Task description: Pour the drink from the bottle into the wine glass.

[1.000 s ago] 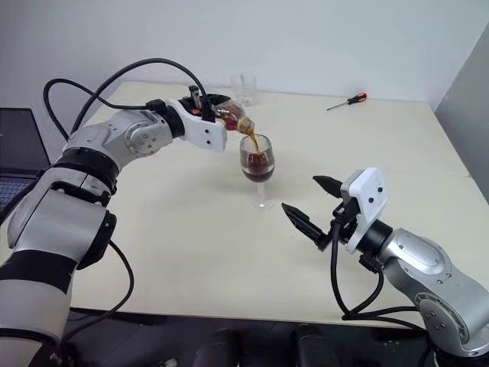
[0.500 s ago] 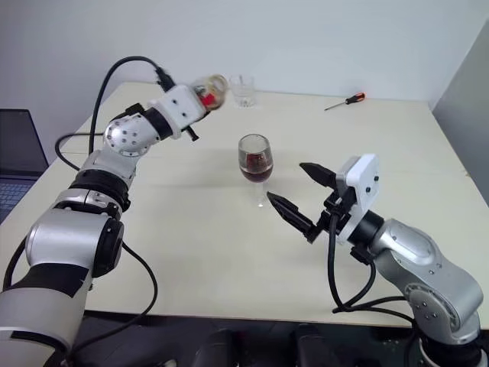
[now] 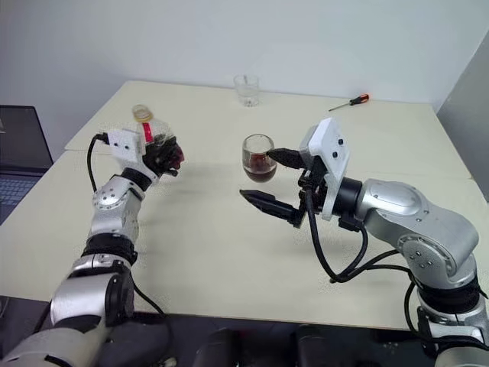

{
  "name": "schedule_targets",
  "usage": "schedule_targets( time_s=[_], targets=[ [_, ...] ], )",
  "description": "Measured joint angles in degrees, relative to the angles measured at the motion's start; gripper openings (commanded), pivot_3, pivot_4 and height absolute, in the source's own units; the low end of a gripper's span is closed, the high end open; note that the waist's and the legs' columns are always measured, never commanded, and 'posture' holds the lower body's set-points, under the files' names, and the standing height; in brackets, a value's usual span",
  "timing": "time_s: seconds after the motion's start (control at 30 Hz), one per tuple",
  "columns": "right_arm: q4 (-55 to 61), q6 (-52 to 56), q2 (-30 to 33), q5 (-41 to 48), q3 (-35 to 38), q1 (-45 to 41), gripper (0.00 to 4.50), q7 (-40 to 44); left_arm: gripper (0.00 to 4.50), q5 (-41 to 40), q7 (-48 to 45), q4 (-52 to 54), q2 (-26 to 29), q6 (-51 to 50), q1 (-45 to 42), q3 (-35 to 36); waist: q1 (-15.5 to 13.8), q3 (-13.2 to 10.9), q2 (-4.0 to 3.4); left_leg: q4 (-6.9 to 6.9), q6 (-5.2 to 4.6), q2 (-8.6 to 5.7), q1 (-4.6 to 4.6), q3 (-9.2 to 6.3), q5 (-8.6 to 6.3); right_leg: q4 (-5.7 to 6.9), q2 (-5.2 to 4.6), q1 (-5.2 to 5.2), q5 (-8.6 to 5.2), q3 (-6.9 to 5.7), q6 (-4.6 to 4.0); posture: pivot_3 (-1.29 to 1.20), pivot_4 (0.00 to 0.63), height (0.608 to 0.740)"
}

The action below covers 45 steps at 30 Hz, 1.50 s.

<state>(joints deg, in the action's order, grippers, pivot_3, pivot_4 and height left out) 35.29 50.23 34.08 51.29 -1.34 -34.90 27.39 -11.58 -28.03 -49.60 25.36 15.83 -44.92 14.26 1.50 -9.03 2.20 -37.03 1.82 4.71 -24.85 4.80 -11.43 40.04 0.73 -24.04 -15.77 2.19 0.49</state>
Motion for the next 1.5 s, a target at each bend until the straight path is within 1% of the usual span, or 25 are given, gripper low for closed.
schedule_targets(
  time_s=[0.1,0.17,0.33,0.6,0.67,0.7,0.97,1.0,1.17,1.27,1.33,1.5],
  targets=[
    [-0.72,-0.1,-0.37,-0.33,-0.21,-0.25,4.5,1.03,0.85,-1.71,2.28,4.84,-1.35,-3.03,2.7,1.09,0.03,0.01,0.01,0.0,0.0,0.0,0.01,0.01,0.0,0.0,0.0,0.0,0.0,0.0,0.0,0.0,0.15,0.74],
    [-0.94,-0.1,-0.37,-0.51,-0.55,-0.43,4.5,1.61,0.85,-2.39,3.79,6.26,-2.08,-4.37,4.38,1.89,0.05,0.01,0.01,0.01,0.0,0.01,0.02,0.0,0.0,0.0,0.0,0.0,0.0,0.0,0.0,0.0,0.15,0.74],
    [-1.58,0.02,0.58,-0.56,-0.5,-0.42,4.5,3.29,0.85,-2.63,7.06,6.42,-4.65,-5.58,8.72,2.34,0.11,0.01,0.01,0.02,0.0,0.02,0.03,-0.01,0.0,0.0,0.01,0.0,0.0,0.0,0.0,0.0,0.15,0.74],
    [-1.71,0.7,0.7,-0.44,-0.33,-0.44,4.5,3.43,0.85,-2.54,9.2,7.15,-6.81,-5.6,9.36,2.0,0.17,0.01,0.01,0.04,0.0,0.01,0.03,-0.01,0.0,0.0,0.02,0.0,0.0,0.0,0.0,0.0,0.15,0.74],
    [-2.0,0.75,0.46,-0.45,0.19,-0.85,4.5,3.01,1.56,-2.57,9.65,7.15,-7.06,-5.6,9.5,1.99,0.18,0.01,0.02,0.04,0.0,0.01,0.03,-0.01,0.0,0.0,0.02,0.0,0.0,0.01,0.0,0.0,0.15,0.74],
    [-2.12,0.75,0.43,-0.47,0.26,-1.28,4.5,2.91,1.78,-2.63,9.78,7.19,-7.11,-5.57,9.59,2.0,0.19,0.01,0.02,0.04,0.0,0.01,0.03,0.0,0.0,0.0,0.02,0.0,0.0,0.01,0.0,0.0,0.15,0.74],
    [-3.95,0.3,-1.05,-0.68,0.44,-2.25,4.5,2.22,4.35,-2.68,9.96,9.28,-7.22,-5.7,11.66,1.99,0.19,0.01,0.02,0.06,0.0,0.01,0.04,-0.01,-0.01,-0.01,0.02,0.0,0.0,0.01,0.0,0.0,0.15,0.74],
    [-4.07,0.28,-1.26,-0.71,0.5,-2.26,4.5,2.07,4.43,-2.67,9.96,9.58,-7.22,-5.81,11.74,1.99,0.18,0.01,0.02,0.06,0.0,0.01,0.04,0.0,-0.01,-0.02,0.02,0.0,0.0,0.02,0.0,0.0,0.15,0.74],
    [-4.09,0.34,-1.39,-0.66,0.64,-2.24,4.5,1.61,4.43,-2.69,9.77,13.8,-6.9,-8.08,13.86,1.85,0.23,0.01,0.02,0.07,0.0,0.03,0.04,0.0,-0.01,-0.02,0.02,0.0,0.0,0.03,0.0,0.0,0.15,0.74],
    [-4.14,1.33,-1.34,-0.36,1.05,-2.22,4.5,0.95,4.43,-3.0,8.23,19.62,-5.98,-11.25,17.12,1.35,0.26,0.01,0.02,0.08,0.0,0.05,0.04,0.0,-0.01,-0.02,0.02,-0.01,0.0,0.03,0.0,0.0,0.15,0.74],
    [-4.16,2.71,-0.83,0.69,2.39,-2.15,4.5,0.4,4.43,-3.94,7.03,26.68,-5.16,-15.1,20.59,0.98,0.25,0.01,0.02,0.08,0.0,0.06,0.04,0.0,-0.01,-0.02,0.0,-0.01,0.0,0.07,0.0,0.0,0.15,0.74],
    [-4.12,3.63,1.03,1.51,3.66,-2.01,4.5,0.01,4.43,-5.35,7.36,37.67,-3.53,-22.26,25.52,1.3,0.22,0.01,0.02,0.09,0.0,0.06,0.06,-0.01,-0.01,-0.04,0.0,0.0,-0.01,0.09,0.01,0.0,0.15,0.74]
  ],
)
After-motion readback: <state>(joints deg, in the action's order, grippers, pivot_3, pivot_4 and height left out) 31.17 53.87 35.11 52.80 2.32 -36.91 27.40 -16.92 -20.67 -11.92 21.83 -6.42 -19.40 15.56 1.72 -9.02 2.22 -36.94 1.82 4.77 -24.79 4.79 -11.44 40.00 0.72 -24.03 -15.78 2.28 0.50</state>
